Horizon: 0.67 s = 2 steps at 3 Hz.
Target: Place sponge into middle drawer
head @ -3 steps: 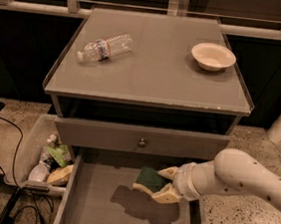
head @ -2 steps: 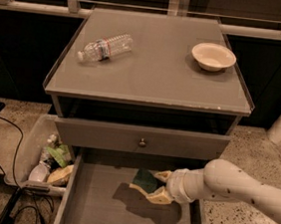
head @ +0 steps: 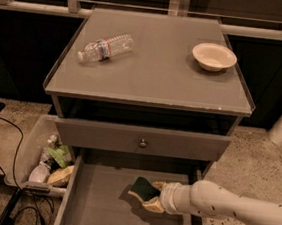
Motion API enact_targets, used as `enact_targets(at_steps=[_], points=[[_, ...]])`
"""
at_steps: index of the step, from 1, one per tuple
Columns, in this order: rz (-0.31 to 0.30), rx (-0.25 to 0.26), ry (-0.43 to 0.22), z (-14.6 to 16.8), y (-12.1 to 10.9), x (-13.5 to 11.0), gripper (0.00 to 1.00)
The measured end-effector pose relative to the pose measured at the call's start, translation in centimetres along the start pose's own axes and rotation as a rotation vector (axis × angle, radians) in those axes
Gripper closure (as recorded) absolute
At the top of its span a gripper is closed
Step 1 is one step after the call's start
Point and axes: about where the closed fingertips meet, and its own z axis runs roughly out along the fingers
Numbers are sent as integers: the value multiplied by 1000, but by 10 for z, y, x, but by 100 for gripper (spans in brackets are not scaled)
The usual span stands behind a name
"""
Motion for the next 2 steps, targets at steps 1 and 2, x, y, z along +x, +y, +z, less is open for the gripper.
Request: enact_targets(at_steps=[1,2], points=[[36,13,40,28,4,26,100],[70,19,70,47,1,46,100]])
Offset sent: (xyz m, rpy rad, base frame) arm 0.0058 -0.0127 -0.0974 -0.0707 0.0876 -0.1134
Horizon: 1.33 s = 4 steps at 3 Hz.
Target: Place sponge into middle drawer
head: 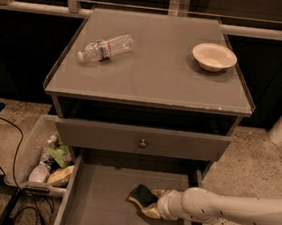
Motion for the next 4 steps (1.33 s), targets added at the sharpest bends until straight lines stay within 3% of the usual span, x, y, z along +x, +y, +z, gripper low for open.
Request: enact_targets(at_steps=[1,2,4], points=[[23,3,16,10,-2,10,100],[23,3,17,10,-2,10,82],[23,3,17,10,-2,10,36]])
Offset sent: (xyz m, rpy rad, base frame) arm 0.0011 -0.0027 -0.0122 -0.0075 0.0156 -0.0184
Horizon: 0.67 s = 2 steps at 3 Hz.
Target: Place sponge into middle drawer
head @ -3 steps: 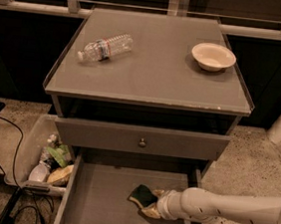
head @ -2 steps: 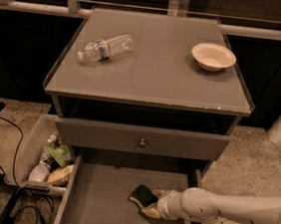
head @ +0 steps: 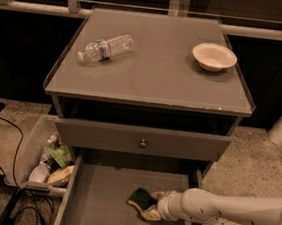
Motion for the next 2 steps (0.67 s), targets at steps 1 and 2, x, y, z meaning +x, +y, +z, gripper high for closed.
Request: enact_targets(at_steps=[1,2], points=[[0,0,0,0,0,0,13],[0,0,0,0,0,0,0]])
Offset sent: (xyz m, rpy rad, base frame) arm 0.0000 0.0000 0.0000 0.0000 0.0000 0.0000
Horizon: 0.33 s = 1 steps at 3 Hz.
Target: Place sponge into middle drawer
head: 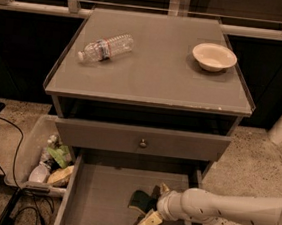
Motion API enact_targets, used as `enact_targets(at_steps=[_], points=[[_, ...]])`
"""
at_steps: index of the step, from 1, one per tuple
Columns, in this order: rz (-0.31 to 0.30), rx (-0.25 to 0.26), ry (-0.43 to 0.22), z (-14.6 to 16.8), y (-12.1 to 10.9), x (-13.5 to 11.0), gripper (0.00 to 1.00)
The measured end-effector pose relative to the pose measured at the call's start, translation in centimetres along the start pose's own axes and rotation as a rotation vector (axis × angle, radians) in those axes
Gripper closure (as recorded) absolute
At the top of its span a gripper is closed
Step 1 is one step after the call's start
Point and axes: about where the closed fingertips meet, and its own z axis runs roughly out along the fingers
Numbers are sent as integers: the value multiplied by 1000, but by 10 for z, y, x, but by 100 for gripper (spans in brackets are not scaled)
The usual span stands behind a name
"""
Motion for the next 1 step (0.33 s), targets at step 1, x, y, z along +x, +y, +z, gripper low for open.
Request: enact_targets(at_steps=[1], points=[[0,0,0,0,0,0,0]])
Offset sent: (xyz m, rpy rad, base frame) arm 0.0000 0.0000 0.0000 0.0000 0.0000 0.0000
